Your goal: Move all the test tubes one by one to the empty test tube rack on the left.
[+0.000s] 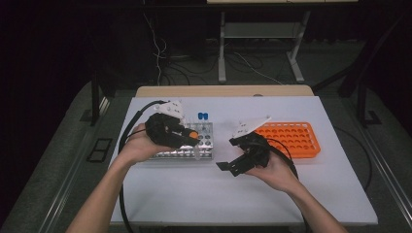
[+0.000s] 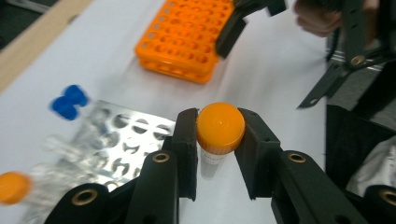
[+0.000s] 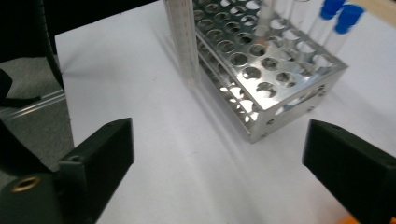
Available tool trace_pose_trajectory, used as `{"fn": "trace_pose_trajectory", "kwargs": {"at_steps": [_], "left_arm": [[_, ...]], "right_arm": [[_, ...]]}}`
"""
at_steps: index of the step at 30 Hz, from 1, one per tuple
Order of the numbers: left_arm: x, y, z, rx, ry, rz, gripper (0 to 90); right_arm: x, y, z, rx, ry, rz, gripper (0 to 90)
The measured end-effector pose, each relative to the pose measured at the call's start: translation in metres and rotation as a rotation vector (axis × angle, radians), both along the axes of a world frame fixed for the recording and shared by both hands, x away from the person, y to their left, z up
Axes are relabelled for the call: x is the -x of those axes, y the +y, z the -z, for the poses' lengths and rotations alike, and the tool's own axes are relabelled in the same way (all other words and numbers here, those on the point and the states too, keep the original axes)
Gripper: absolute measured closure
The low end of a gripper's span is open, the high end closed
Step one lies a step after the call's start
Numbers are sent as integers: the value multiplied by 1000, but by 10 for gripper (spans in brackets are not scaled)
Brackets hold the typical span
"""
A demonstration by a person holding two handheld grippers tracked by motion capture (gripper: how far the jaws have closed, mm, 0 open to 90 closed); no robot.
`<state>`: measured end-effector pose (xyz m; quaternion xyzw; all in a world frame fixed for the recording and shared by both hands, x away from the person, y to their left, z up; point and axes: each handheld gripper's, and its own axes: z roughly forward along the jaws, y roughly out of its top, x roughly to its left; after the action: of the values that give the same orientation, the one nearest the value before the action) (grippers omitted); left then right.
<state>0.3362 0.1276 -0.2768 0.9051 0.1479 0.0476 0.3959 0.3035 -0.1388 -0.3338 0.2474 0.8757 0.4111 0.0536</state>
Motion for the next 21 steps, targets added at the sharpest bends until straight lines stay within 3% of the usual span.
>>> {"fn": "trace_pose_trajectory", "kwargs": {"at_steps": [4,13,21], "left_arm": [[-3,8,-6,-10,-19,-22,687],[-13,28,-14,-16,-45,-91,687],[-22,45,-17,-8,-64,-153,687]], "right_arm": [[3,-11,0,-17,-14,25,0],[11,-36,10,-39,6,50,1],[20,-61,22,-93,18,85,1]]}}
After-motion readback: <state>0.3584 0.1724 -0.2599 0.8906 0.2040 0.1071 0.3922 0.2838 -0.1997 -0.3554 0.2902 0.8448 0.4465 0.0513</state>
